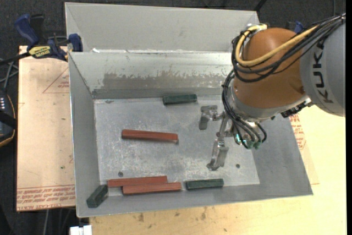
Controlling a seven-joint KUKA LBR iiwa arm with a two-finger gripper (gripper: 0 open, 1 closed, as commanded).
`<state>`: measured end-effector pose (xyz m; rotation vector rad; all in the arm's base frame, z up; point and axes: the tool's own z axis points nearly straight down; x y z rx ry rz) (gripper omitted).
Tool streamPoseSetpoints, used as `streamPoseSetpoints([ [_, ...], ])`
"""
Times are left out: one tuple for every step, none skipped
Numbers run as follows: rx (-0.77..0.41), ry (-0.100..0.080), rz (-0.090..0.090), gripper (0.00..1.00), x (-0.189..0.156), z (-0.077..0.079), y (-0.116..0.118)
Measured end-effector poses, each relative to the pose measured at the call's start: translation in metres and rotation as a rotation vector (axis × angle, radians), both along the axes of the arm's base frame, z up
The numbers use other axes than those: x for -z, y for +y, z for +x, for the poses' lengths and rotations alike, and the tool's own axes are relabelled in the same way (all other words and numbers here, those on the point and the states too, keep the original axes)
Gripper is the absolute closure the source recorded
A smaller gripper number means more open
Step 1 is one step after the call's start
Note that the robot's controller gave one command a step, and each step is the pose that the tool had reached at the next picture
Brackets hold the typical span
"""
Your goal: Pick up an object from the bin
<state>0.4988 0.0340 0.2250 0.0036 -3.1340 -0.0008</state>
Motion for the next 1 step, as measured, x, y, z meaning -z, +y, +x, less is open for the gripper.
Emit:
streamPoseSetpoints([
  [0.001, -0.008, 0.000, 0.00, -0.0037, 0.0016, -0.0002],
])
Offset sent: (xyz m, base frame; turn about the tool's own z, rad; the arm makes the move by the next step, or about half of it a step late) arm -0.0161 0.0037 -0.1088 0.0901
